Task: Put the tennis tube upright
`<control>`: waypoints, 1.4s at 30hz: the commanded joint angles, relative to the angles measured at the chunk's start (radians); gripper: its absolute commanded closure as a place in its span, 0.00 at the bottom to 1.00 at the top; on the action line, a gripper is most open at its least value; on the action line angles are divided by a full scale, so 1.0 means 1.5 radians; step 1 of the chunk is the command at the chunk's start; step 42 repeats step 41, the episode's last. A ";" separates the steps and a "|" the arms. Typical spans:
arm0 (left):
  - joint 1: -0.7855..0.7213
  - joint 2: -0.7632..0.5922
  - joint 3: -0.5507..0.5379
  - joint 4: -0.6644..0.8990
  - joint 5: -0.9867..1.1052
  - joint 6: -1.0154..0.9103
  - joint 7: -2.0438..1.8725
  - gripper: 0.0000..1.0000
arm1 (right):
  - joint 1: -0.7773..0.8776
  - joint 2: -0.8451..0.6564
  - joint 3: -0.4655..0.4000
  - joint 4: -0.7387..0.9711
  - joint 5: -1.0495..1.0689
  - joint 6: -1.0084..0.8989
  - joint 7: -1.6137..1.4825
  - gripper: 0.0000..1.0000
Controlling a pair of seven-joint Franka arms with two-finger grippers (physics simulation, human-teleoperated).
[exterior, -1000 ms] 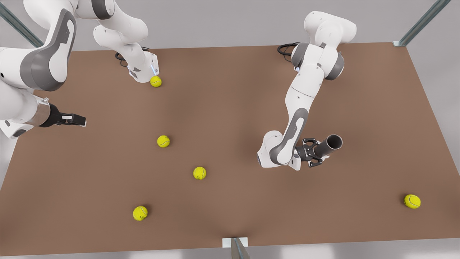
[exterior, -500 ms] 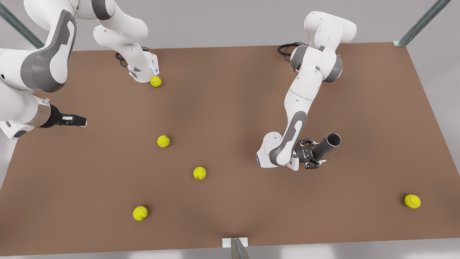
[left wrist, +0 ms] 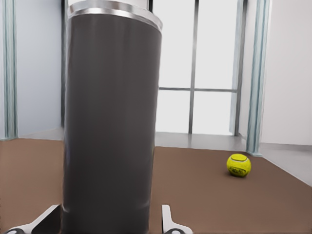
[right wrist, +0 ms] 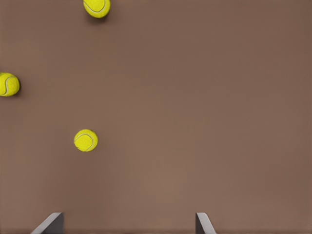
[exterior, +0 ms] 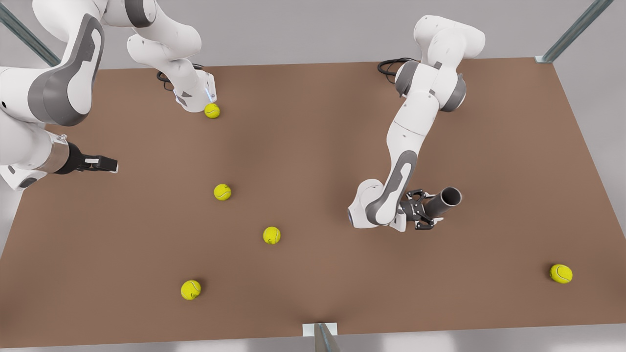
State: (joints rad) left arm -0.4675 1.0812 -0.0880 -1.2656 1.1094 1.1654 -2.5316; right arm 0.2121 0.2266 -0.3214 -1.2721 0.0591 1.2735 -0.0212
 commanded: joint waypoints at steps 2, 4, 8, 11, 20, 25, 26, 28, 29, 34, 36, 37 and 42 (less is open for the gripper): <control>-0.006 0.001 -0.015 0.019 -0.020 -0.002 0.010 0.00 | 0.000 -0.001 -0.001 0.000 0.001 0.000 -0.009 0.00; -0.016 0.002 -0.045 0.031 -0.038 -0.002 0.018 0.00 | 0.000 -0.001 -0.001 0.000 0.002 0.000 -0.009 0.00; -0.044 0.036 -0.140 0.175 -0.093 0.002 0.032 0.00 | 0.000 -0.001 -0.001 0.000 0.002 0.000 -0.017 0.00; 0.021 -0.078 -0.168 0.220 -0.257 0.003 0.461 0.00 | 0.000 -0.001 -0.001 0.000 0.002 0.001 -0.017 0.00; 0.251 -0.493 -0.063 -0.007 -0.607 0.238 1.515 0.00 | 0.000 -0.003 -0.001 0.001 -0.003 0.000 -0.016 0.00; 0.250 -0.588 -0.029 -0.035 -0.617 0.176 1.634 0.00 | -0.001 -0.033 0.001 -0.005 -0.005 0.005 -0.011 0.00; 0.250 -0.576 -0.029 -0.033 -0.617 0.172 1.634 0.00 | -0.001 -0.039 0.001 -0.006 -0.005 0.005 -0.010 0.00; 0.251 -0.558 -0.029 -0.028 -0.621 0.171 1.635 0.00 | -0.001 -0.041 0.002 -0.007 -0.005 0.006 -0.009 0.00; 0.251 -0.547 -0.029 -0.026 -0.621 0.172 1.635 0.00 | -0.001 -0.040 0.002 -0.008 -0.005 0.006 -0.009 0.00; 0.250 -0.552 -0.030 -0.014 -0.634 0.170 1.636 0.00 | -0.001 -0.040 0.003 -0.008 -0.005 0.006 -0.009 0.00; 0.250 -0.554 -0.031 -0.014 -0.634 0.164 1.636 0.00 | -0.001 -0.039 0.003 -0.008 -0.005 0.006 -0.009 0.00; 0.249 -0.555 -0.032 -0.014 -0.634 0.164 1.635 0.00 | -0.001 -0.039 0.003 -0.008 -0.005 0.006 -0.009 0.00; 0.249 -0.556 -0.033 -0.014 -0.634 0.164 1.635 0.00 | -0.001 -0.039 0.003 -0.007 -0.005 0.007 -0.009 0.00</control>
